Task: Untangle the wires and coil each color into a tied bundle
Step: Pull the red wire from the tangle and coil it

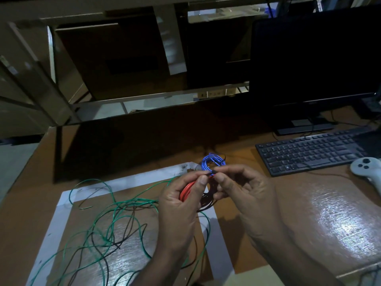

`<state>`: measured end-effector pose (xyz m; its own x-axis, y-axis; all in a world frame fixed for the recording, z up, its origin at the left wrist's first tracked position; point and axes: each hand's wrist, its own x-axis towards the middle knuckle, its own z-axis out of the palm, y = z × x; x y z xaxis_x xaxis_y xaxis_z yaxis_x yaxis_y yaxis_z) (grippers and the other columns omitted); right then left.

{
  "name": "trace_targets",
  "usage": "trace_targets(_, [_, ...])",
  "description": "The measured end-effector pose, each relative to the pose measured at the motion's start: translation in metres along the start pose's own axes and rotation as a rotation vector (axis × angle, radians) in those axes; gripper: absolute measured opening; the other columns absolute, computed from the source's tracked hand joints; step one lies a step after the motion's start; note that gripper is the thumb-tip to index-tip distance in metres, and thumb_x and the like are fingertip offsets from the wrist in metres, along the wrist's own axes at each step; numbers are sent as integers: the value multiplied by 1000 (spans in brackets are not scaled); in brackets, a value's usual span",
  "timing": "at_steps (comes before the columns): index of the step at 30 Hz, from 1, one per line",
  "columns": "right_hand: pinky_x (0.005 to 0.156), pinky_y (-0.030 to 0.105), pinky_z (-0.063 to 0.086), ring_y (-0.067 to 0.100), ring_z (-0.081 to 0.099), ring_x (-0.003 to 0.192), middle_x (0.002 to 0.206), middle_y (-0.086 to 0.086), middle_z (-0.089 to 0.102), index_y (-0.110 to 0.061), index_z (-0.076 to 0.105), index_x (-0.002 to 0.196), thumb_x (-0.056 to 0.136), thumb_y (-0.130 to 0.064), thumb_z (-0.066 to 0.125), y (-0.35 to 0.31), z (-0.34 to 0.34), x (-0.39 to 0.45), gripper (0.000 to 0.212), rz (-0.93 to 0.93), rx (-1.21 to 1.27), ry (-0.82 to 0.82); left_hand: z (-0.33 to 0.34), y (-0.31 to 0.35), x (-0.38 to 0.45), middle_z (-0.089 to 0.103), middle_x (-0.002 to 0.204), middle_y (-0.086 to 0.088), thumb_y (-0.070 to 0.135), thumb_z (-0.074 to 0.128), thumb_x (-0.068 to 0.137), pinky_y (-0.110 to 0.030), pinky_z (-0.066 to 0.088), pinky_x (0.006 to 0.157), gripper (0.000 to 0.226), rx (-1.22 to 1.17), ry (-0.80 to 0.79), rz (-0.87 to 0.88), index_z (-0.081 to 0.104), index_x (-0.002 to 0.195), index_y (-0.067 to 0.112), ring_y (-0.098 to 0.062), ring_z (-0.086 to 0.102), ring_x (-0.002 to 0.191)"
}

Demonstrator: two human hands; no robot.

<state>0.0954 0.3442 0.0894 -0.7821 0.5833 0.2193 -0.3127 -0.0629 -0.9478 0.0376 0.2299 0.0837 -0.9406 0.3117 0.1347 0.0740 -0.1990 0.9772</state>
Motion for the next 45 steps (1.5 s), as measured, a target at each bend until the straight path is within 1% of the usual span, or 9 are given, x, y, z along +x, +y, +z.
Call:
trace_targets(5, [59, 25, 56, 15, 67, 69, 82, 2, 72, -20, 77, 89, 83, -13, 73, 1, -2, 0, 10, 28, 32, -9, 2, 2, 0, 77, 83, 7, 24, 69, 84, -12, 48, 60, 14, 2, 8, 24, 79, 91, 17, 2, 64, 68])
trace_targets(12, [57, 23, 54, 14, 65, 66, 81, 2, 71, -21, 77, 86, 81, -12, 73, 1, -2, 1, 11, 64, 86, -19, 2, 4, 0, 77, 85, 6, 23, 69, 83, -13, 51, 64, 12, -9, -1, 22, 79, 90, 18, 2, 67, 74])
trace_targets(16, [62, 25, 56, 14, 67, 73, 83, 6, 71, -20, 77, 88, 82, -13, 73, 1, -2, 0, 10, 69, 96, -37, 4, 6, -1, 77, 84, 5, 21, 69, 84, -13, 51, 63, 11, -25, -5, 23, 80, 86, 22, 1, 68, 72])
trace_targets(22, [64, 26, 58, 12, 67, 68, 81, 4, 70, -20, 76, 86, 82, -10, 72, 2, -1, 1, 12, 59, 112, -30, 6, 8, -1, 75, 78, 9, 18, 67, 84, -10, 48, 59, 13, -39, -13, 31, 77, 91, 13, 4, 64, 64])
trace_targets(26, [65, 26, 58, 12, 67, 72, 83, 5, 71, -22, 77, 86, 81, -10, 73, 2, -1, 1, 13, 56, 101, -26, 6, 7, -1, 75, 77, 9, 17, 67, 84, -10, 48, 59, 13, -37, -18, 33, 77, 91, 12, 4, 61, 60])
trace_targets(34, [66, 27, 58, 13, 66, 76, 83, 3, 69, -22, 77, 86, 81, -12, 74, 4, -1, 0, 12, 59, 79, -39, 5, 5, 0, 75, 78, 8, 19, 68, 84, -11, 48, 60, 13, -22, -9, 32, 78, 90, 14, 3, 61, 61])
trace_targets(38, [65, 28, 59, 13, 67, 70, 81, 3, 70, -21, 77, 86, 81, -10, 74, 4, -1, 1, 12, 58, 85, -37, 5, 5, 0, 74, 77, 8, 18, 68, 84, -11, 48, 60, 12, -17, -3, 33, 78, 90, 14, 3, 60, 61])
trace_targets(42, [64, 30, 59, 17, 69, 75, 84, 5, 72, -20, 78, 86, 80, -12, 75, 4, -2, 1, 10, 51, 66, -26, 4, 6, 0, 75, 78, 8, 18, 69, 84, -11, 48, 59, 11, -30, 5, 21, 79, 87, 19, 3, 63, 65])
trace_targets(45, [65, 31, 58, 18, 70, 70, 84, 6, 72, -17, 77, 88, 81, -13, 75, 6, -2, 1, 8, 53, 48, -16, 5, 7, 0, 76, 79, 6, 19, 69, 84, -12, 49, 60, 11, -33, 0, 22, 79, 85, 21, 2, 65, 67])
